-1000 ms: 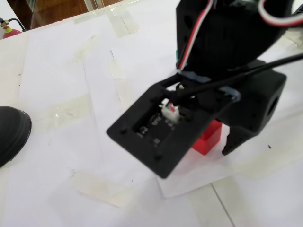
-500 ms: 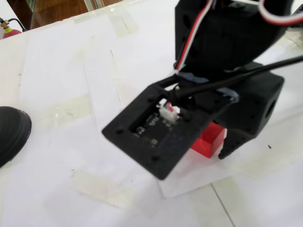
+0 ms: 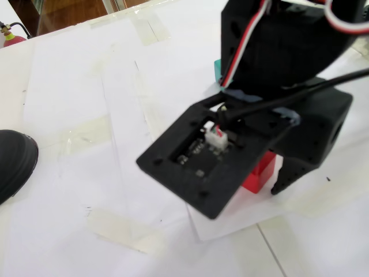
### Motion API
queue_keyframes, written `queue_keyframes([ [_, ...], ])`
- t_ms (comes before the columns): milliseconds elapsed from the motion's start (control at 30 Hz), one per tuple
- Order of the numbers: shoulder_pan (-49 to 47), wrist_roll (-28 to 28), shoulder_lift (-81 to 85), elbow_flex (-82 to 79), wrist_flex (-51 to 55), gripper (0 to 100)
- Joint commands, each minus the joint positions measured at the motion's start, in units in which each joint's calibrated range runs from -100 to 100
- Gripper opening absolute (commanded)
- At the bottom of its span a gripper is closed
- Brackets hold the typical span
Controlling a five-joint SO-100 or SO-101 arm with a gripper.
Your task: Put the red cube on the top of the blue cube.
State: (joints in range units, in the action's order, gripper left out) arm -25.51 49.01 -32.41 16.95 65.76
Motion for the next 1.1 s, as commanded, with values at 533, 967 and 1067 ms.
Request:
queue_keyframes([
  [533, 3.79, -2.05, 11.38, -3.19, 5.13, 13],
  [967, 7.87, 2.34, 23.39, -0.92, 18.59, 13],
  [1067, 9.08, 4.05, 25.88, -1.10, 22.50, 12],
])
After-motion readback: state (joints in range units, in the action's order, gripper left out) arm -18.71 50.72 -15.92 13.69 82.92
